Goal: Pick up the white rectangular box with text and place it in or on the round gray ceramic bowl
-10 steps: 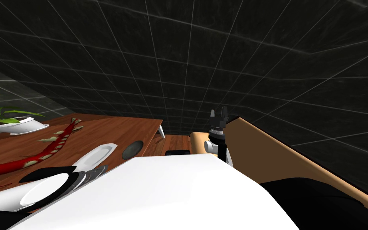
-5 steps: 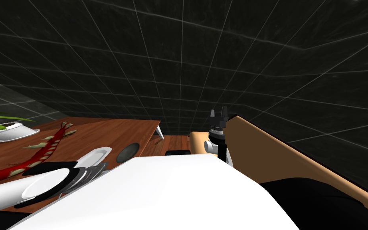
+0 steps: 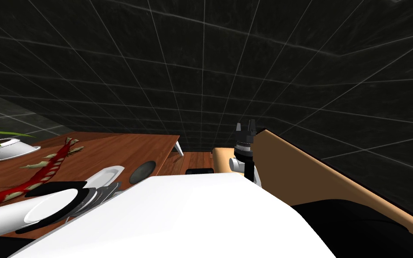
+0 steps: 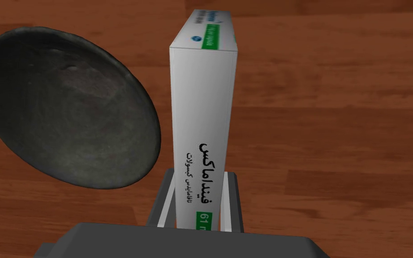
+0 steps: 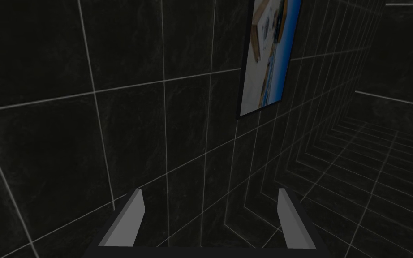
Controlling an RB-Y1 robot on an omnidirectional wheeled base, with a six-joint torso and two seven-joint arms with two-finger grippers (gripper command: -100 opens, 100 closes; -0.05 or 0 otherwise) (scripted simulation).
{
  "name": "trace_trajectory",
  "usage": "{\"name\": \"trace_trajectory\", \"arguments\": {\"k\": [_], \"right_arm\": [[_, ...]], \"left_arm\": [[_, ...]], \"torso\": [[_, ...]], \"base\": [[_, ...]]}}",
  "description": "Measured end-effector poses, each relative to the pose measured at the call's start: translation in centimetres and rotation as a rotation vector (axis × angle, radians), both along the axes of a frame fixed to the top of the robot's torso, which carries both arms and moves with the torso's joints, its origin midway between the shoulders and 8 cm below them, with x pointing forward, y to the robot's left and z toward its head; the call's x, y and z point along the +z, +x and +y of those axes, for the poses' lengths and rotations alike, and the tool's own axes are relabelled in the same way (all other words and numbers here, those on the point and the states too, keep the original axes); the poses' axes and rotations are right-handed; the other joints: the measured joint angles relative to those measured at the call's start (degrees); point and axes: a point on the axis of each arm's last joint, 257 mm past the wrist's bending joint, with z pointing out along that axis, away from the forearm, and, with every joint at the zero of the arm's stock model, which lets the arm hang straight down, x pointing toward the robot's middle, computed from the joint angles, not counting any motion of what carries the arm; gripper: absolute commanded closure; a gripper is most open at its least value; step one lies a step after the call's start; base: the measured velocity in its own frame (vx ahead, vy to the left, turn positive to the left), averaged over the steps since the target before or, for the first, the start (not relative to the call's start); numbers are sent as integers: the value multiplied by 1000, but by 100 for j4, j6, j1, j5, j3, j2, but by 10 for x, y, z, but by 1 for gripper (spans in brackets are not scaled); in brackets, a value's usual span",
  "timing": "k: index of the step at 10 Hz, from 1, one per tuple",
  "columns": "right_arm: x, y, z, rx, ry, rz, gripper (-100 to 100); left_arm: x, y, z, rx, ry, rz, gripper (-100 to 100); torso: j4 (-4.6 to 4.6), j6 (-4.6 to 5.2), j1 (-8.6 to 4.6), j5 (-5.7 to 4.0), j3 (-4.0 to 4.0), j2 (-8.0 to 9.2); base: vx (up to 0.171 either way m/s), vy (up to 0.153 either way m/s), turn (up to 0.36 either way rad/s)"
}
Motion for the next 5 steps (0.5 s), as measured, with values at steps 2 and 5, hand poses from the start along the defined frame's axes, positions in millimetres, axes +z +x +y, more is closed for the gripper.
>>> {"name": "trace_trajectory", "arguments": {"k": [2, 5], "right_arm": [[0, 0, 0, 0, 0, 0, 0], [0, 0, 0, 0, 0, 0, 0]], "left_arm": [[5, 2, 2, 5, 0, -2, 100], [24, 16, 10, 24, 0, -18, 100]], "torso": [[2, -2, -2, -5, 3, 6], [8, -5, -11, -7, 14, 23]], "base": [[-26, -4, -14], [-48, -6, -20]]}}
